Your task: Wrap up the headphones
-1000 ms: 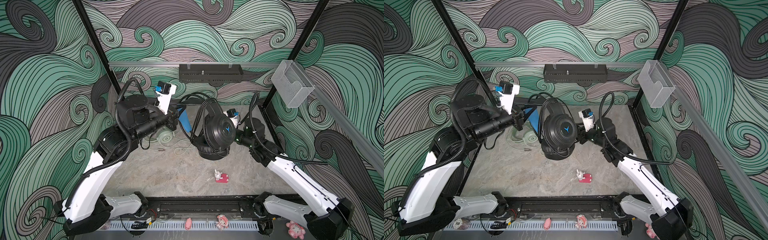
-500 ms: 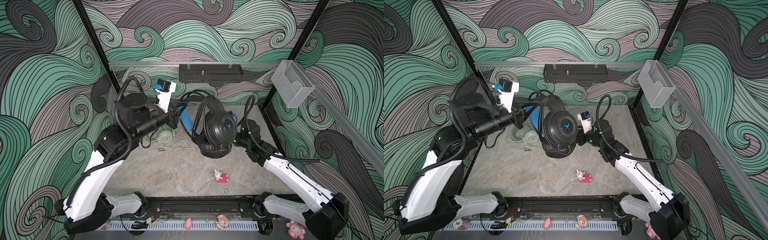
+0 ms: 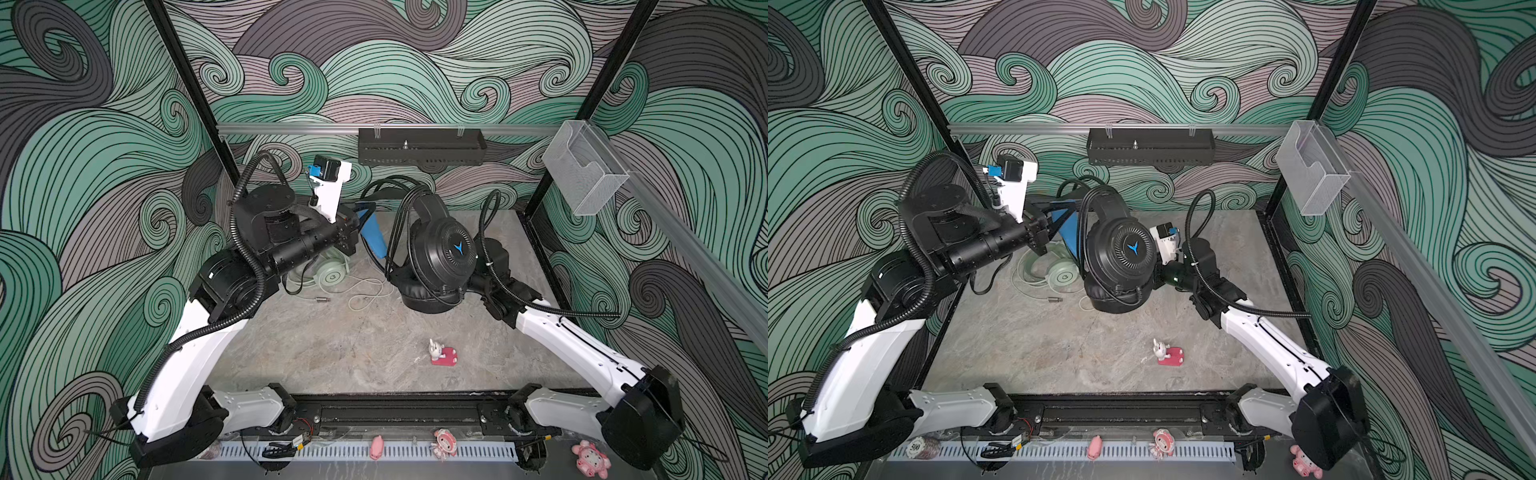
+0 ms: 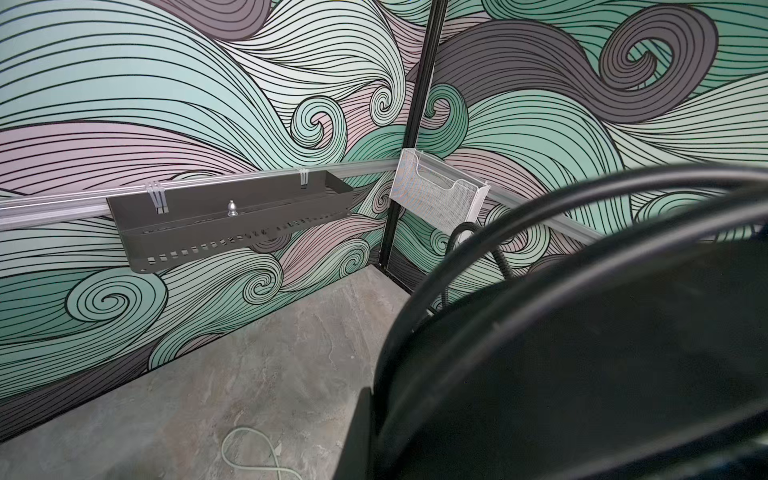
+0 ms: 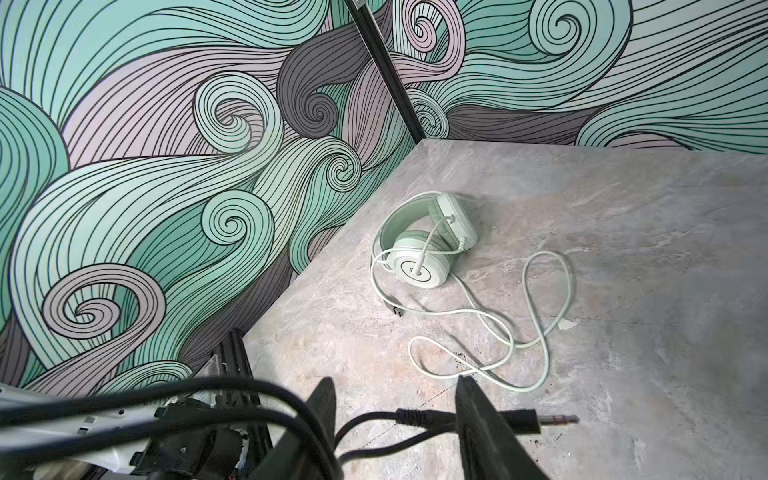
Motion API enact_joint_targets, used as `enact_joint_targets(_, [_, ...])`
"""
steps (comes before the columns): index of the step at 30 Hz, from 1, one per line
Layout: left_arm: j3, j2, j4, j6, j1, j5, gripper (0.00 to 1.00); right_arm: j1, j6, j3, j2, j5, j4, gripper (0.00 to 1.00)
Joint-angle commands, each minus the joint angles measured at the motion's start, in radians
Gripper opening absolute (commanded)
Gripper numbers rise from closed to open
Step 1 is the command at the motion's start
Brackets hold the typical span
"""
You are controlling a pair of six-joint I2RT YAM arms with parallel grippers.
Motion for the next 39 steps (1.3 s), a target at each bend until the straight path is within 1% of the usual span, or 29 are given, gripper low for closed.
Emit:
enact_joint_targets(1, [0.056,0.001,0.112,-0.064,0.002,0.030,0.00,-0.004,0.029,0.005,0.017,-0.043,0.045,0.44])
enact_joint_targets(9, [0.073,0.020,0.125,-0.079,0.004,0.047,0.00,0.003,0.023,0.009,0.034,-0.046,0.043,0.43])
enact_joint_targets(16, [0.068,0.025,0.143,-0.099,0.003,0.051,0.00,0.017,0.016,0.007,0.061,-0.058,0.041,0.38])
enact_joint_targets(21, [0.064,0.025,0.149,-0.112,0.005,0.048,0.00,0.019,-0.003,-0.003,0.054,-0.048,0.022,0.31])
enact_joint_targets(27, [0.064,0.025,0.161,-0.151,0.015,0.025,0.00,0.020,-0.022,-0.019,0.043,-0.045,0.001,0.14])
enact_joint_targets(30, [0.062,0.024,0.151,-0.172,0.019,-0.017,0.00,0.019,-0.038,-0.016,0.033,-0.040,-0.021,0.07])
enact_joint_targets(33, [0.045,0.010,0.151,-0.214,0.024,-0.102,0.00,0.019,-0.051,-0.020,0.018,-0.029,-0.047,0.01])
enact_joint_targets(36, [0.003,-0.018,0.174,-0.261,0.029,-0.219,0.00,0.025,-0.079,-0.008,0.005,-0.006,-0.105,0.00])
enact_joint_targets(39, [-0.017,-0.030,0.177,-0.308,0.033,-0.335,0.00,0.039,-0.131,0.007,-0.013,0.056,-0.205,0.00])
